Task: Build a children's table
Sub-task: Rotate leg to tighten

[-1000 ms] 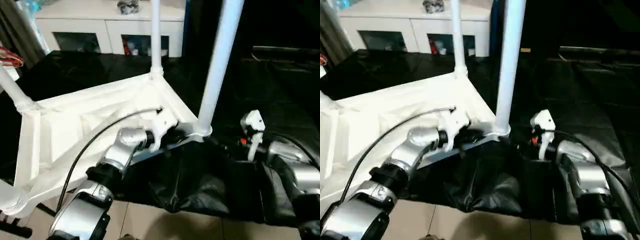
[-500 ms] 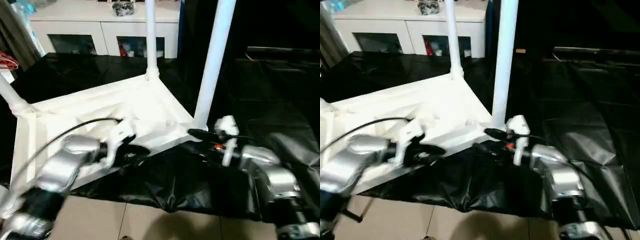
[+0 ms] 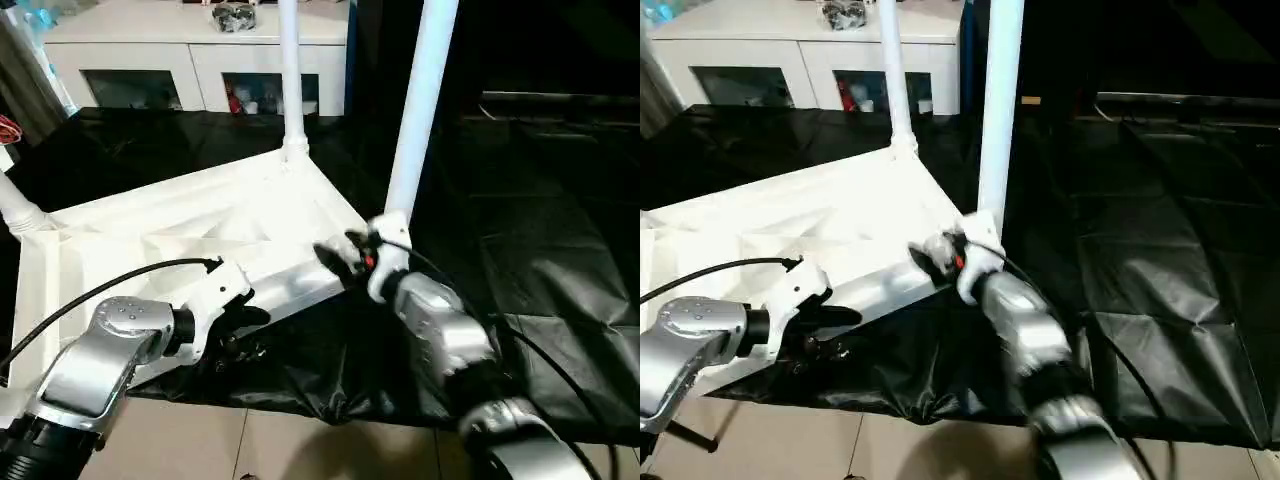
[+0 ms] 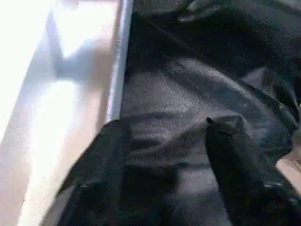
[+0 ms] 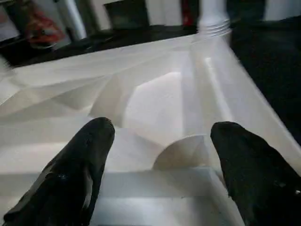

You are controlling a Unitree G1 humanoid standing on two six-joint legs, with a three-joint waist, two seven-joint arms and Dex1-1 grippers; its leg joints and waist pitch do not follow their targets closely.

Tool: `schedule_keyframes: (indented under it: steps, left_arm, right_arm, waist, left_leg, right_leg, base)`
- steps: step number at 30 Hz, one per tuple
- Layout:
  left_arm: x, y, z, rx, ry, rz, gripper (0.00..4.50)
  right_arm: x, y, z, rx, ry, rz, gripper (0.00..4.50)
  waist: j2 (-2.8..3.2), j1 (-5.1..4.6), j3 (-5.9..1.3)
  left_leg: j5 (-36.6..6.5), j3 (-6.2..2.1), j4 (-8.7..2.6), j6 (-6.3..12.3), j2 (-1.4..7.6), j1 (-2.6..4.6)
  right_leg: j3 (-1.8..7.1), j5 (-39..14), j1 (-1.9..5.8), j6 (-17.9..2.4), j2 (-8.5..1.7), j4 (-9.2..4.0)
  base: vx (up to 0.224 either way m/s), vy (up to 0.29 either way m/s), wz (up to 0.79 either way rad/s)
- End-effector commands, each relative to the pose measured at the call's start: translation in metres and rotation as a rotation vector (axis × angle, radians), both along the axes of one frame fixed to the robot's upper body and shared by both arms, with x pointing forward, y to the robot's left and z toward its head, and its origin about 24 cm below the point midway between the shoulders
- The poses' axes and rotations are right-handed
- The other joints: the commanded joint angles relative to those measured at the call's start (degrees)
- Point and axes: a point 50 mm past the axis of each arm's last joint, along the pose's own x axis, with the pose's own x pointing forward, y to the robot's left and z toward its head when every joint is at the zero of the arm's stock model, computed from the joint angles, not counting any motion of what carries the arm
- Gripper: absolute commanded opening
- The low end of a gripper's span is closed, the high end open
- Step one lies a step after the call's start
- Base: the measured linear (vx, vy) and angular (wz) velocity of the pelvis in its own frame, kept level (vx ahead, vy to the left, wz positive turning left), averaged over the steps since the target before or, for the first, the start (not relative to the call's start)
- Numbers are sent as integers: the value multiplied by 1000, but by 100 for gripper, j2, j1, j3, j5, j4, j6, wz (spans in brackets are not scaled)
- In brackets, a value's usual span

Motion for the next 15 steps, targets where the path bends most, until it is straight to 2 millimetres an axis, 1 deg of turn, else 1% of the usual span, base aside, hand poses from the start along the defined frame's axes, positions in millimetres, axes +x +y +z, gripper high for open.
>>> schedule_keyframes:
  steps: [1, 2, 3, 4, 7, 8, 9, 10, 11, 12, 13, 14, 15]
  left_arm:
    - [4, 8, -3, 65, -14, 57, 331]
    - [3, 8, -4, 72, -9, 54, 331]
    - [3, 8, -4, 77, -8, 52, 343]
    - [1, 9, -7, 84, 5, 46, 343]
    - [0, 9, -9, 92, 5, 48, 376]
    - [0, 9, -9, 92, 5, 48, 381]
    - [3, 10, -10, 109, -15, 66, 381]
    - [5, 10, -11, 120, -29, 76, 387]
    - [8, 11, -11, 131, -44, 85, 398]
    - [13, 10, -11, 141, -74, 100, 409]
    - [15, 10, -11, 143, -83, 104, 409]
    - [16, 10, -10, 146, -91, 105, 420]
    - [17, 10, -10, 148, -95, 104, 428]
  right_arm:
    - [9, -14, 4, 10, -2, -130, 374]
    - [12, -16, 5, 16, 4, -160, 374]
    - [13, -18, 5, 19, 5, -176, 374]
    - [17, -24, 5, 30, 20, -233, 374]
    - [21, -33, 6, 39, 29, -301, 374]
    - [21, -33, 6, 39, 29, -301, 374]
    - [24, -39, 7, 29, 29, -342, 374]
    - [25, -43, 7, 25, 27, -359, 374]
    - [26, -47, 8, 18, 21, -378, 374]
    - [28, -56, 10, 16, 16, -414, 374]
    - [29, -59, 10, 17, 16, -428, 374]
    - [30, -65, 11, 13, 12, -450, 374]
    - [31, -69, 12, 9, 10, -464, 374]
  waist:
    - [100, -34, -381]
    - [101, -34, -374]
    - [99, -36, -382]
    - [98, -32, -386]
    - [105, -23, -392]
    - [101, -18, -382]
    - [90, -17, -379]
    - [95, -18, -391]
    - [87, -16, -387]
    - [88, -10, -384]
    - [91, -4, -381]
    - [82, -1, -382]
    - [86, 13, -384]
  left_leg:
    - [-1978, -75, -502, -231, 156, 140]
    - [-2017, -70, -499, -223, 154, 142]
    - [-2014, -66, -495, -214, 153, 148]
    - [-1990, -65, -490, -209, 153, 153]
    - [-1986, -58, -483, -222, 153, 166]
    - [-2011, -50, -483, -211, 147, 164]
    - [-2011, -49, -483, -211, 149, 164]
    - [-1985, -53, -477, -209, 144, 158]
    - [-2029, -52, -472, -193, 133, 159]
    - [-2066, -45, -465, -185, 130, 171]
    - [-2095, -45, -462, -188, 132, 176]
    - [-2104, -39, -458, -183, 131, 178]
    - [-2082, -45, -458, -188, 136, 174]
  right_leg:
    - [276, -1340, 235, -1289, -270, -336]
    - [275, -1369, 235, -1275, -268, -341]
    - [276, -1367, 235, -1270, -271, -341]
    - [277, -1334, 232, -1281, -266, -339]
    - [276, -1276, 224, -1299, -263, -326]
    - [275, -1283, 226, -1295, -254, -331]
    - [276, -1304, 225, -1284, -257, -335]
    - [274, -1292, 235, -1288, -259, -325]
    - [274, -1383, 230, -1273, -258, -339]
    - [278, -1468, 216, -1263, -264, -358]
    - [278, -1519, 211, -1253, -263, -364]
    - [282, -1545, 209, -1243, -263, -371]
    - [284, -1571, 213, -1230, -269, -364]
  base:
    - [0, 0, 0]
    - [0, 0, 0]
    - [0, 0, 0]
    - [0, 0, 0]
    - [0, 0, 0]
    - [0, 0, 0]
    - [0, 0, 0]
    - [0, 0, 0]
    - [0, 0, 0]
    - [0, 0, 0]
    - [0, 0, 0]
    - [0, 0, 0]
    - [0, 0, 0]
